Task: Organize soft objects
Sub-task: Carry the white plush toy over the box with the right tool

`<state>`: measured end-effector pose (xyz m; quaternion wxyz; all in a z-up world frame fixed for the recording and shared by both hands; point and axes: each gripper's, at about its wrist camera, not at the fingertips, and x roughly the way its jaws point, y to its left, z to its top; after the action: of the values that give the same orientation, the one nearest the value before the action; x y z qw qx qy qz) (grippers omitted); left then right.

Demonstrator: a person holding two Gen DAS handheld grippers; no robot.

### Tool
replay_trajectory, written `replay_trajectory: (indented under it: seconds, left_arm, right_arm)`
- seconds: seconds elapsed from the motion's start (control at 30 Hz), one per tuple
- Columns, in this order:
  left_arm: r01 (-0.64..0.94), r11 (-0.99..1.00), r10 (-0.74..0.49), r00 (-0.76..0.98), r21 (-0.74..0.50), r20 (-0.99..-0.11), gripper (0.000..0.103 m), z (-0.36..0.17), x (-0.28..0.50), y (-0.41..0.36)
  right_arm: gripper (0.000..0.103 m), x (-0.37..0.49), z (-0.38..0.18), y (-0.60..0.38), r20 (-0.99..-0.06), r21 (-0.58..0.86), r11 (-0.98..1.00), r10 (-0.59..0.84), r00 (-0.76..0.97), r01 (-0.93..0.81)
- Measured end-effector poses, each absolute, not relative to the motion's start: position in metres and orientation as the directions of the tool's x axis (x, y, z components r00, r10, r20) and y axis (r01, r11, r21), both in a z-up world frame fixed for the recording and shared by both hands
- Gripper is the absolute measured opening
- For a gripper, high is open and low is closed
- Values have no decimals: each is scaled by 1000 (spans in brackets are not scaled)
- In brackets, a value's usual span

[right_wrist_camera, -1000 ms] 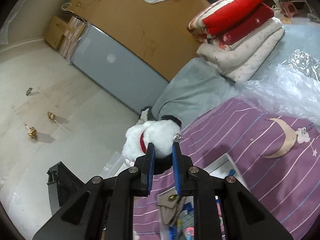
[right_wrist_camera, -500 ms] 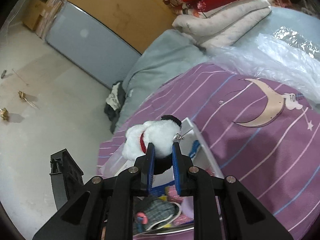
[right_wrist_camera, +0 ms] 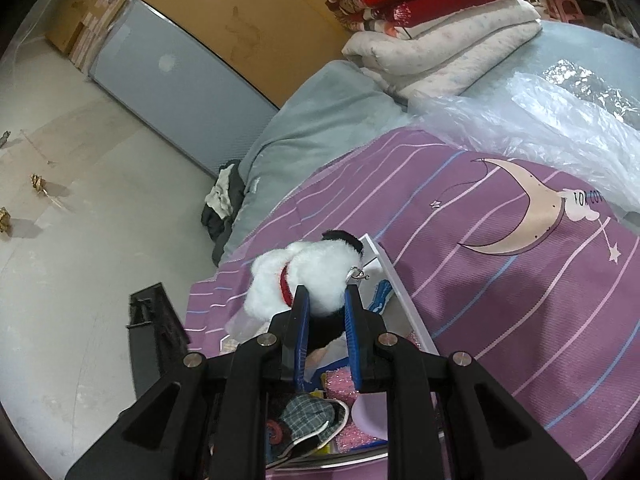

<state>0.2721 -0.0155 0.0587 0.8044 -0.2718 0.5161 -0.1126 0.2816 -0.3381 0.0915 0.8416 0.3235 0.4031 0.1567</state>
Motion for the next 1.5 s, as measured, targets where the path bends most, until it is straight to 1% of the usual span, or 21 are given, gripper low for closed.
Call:
replay_trajectory:
  seconds: [0.07,0.17,0.2,0.23,0.27,0.3,0.4,0.7,0.83,0.97,1.07,1.2,1.3,1.37,1.4,1.5]
  left_arm:
    - [-108,845,-430,446,-524,-785,11,60,270,-17]
    - [-104,848,-422,460,-519,-781,27,61,268,-16]
    - [-100,846,-426,467,-525,-775,38,62,268,-16]
    - [-89,841,-433,481,-533,-763,51,65,268,-16]
    - [-75,840,-437,494,-537,-752,56,68,266,-15]
    - [-66,845,-431,506,-532,-747,60,71,266,-17]
    - [-56,870,-389,530,-489,-754,62,80,263,-18]
    - [-76,887,-345,548,-456,-762,63,88,259,-11]
    - [-94,908,-290,561,-408,-776,63,92,256,-7]
    - [-106,920,-266,541,-378,-798,63,90,257,-4]
    - [-108,914,-283,522,-392,-804,63,87,256,5]
    - [-120,884,-329,530,-453,-782,63,86,252,21]
    - [-145,877,-320,537,-459,-780,62,86,250,29]
    - [-161,882,-295,547,-444,-784,53,86,248,33]
    - [-168,882,-288,547,-440,-786,45,85,248,34]
    - [-178,885,-279,538,-431,-796,36,81,251,35]
  right_arm:
    - [15,282,90,-337,-581,671,742,525,622,0]
    - [16,283,88,-337,-586,668,744,524,618,2]
    - [16,283,89,-337,-586,668,744,523,619,3]
    - [16,283,89,-337,-586,666,746,522,619,2]
    - [16,283,89,-337,-587,664,748,520,620,2]
    - [16,283,90,-337,-589,661,750,516,622,3]
    - [16,281,92,-338,-581,663,748,516,630,-1]
    - [16,278,95,-334,-578,663,749,526,624,-18]
    - [16,278,94,-333,-578,663,749,528,622,-20]
    - [16,280,92,-333,-581,664,747,532,616,-18]
    - [16,281,90,-332,-586,665,746,538,606,-19]
    - [16,284,84,-327,-590,670,742,551,590,-23]
    - [16,286,79,-324,-596,673,739,561,575,-23]
    - [16,287,74,-321,-607,668,744,558,566,-18]
    - [16,287,72,-319,-613,663,748,555,562,-15]
    - [16,288,68,-314,-629,650,760,547,552,-13]
